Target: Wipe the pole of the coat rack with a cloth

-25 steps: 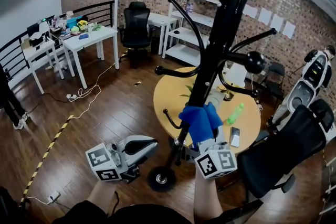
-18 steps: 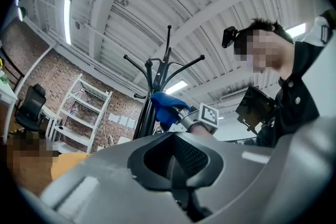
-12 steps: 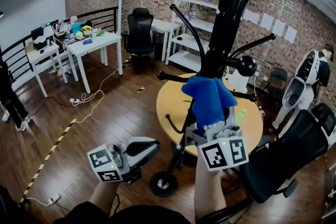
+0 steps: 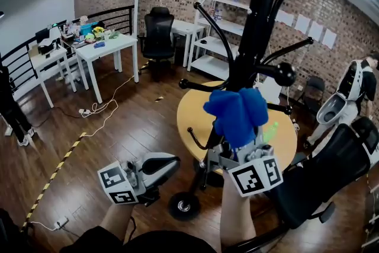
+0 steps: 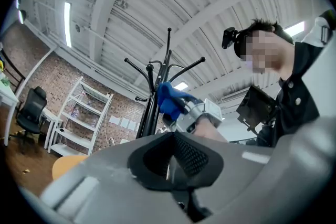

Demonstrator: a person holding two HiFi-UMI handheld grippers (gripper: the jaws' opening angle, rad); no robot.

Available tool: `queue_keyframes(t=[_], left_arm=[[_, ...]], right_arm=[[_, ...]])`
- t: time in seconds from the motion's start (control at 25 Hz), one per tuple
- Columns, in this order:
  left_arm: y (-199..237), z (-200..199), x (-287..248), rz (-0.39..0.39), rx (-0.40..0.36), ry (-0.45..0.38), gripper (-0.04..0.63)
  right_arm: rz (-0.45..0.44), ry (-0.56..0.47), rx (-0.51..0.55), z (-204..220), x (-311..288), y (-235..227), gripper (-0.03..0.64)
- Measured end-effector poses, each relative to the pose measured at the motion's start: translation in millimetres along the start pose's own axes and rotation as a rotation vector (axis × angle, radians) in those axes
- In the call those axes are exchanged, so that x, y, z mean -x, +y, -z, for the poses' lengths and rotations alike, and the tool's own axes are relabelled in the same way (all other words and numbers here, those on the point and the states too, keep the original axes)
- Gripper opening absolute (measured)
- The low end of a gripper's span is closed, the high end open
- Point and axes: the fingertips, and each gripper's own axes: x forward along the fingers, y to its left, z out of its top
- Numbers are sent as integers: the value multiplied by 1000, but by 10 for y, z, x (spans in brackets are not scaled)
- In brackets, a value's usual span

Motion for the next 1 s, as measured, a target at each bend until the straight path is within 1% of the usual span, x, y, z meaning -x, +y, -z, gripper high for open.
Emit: queue_keyframes(t=[0.12, 0.24, 0.36, 0.44, 0.52, 0.6, 0.68, 0.76, 0.88, 1.0], left_arm=[[19, 9, 7, -5, 3, 1, 3], [43, 44, -2, -6, 11, 7, 3], [29, 100, -38, 2, 24, 18, 3], [25, 133, -58, 5, 32, 26, 3], [34, 155, -58, 5, 40, 31, 3], [33, 171, -58, 6, 46, 37, 3], [15, 198, -81, 11, 50, 45, 3], [-3, 231, -114, 14, 55, 51, 3], [-12, 272, -145, 14, 60, 59, 3], [15, 292, -150, 6, 60, 66, 3]], right_arm=[[50, 110, -42, 494, 256, -210, 23], [87, 177, -62, 807, 516, -292, 23], [131, 271, -122, 1126, 796, -404, 23], [145, 366, -170, 1367, 994, -486, 23], [154, 495, -212, 1647, 1209, -544, 23], [138, 633, -239, 1934, 1422, -548, 23], [115, 723, -254, 2160, 1589, -552, 23], [110, 749, -278, 2304, 1691, -586, 23], [103, 739, -338, 2406, 1774, -612, 23], [78, 741, -379, 2437, 1812, -606, 23]])
